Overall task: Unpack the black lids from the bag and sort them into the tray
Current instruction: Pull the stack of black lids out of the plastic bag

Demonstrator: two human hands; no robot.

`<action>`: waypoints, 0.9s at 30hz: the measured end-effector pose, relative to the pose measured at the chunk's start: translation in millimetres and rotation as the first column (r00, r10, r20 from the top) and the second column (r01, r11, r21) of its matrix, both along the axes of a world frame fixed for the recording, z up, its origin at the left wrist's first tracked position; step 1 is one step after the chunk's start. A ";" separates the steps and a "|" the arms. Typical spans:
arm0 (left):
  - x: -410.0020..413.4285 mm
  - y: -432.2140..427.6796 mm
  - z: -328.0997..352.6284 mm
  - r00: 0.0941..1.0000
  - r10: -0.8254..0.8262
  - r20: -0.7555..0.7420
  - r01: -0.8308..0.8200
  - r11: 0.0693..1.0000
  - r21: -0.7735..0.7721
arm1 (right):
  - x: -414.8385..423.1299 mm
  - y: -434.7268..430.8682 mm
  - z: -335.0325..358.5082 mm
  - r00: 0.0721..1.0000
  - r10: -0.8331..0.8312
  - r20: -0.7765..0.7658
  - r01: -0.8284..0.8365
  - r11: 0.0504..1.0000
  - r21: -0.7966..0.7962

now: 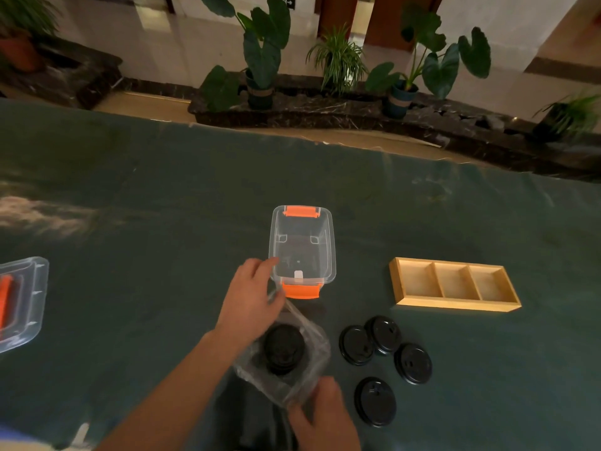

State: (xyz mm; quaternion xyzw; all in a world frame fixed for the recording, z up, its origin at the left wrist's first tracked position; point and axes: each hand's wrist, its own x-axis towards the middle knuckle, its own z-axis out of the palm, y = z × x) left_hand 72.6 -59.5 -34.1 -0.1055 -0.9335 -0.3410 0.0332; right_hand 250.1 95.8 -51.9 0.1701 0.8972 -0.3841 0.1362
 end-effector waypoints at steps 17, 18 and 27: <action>69.4 -26.1 -74.5 0.909 -0.298 0.291 0.347 0.928 -0.134 | -115.8 40.0 -16.9 0.783 0.622 -0.029 -0.601 0.768 0.221; 65.7 -27.8 -80.6 0.894 -0.308 0.324 0.361 0.926 -0.115 | -117.0 39.3 -20.2 0.781 0.625 -0.003 -0.611 0.764 0.206; 55.6 -30.7 -116.1 0.859 -0.378 0.345 0.332 0.925 0.187 | -121.4 37.8 -53.8 0.731 0.666 0.151 -0.676 0.674 0.297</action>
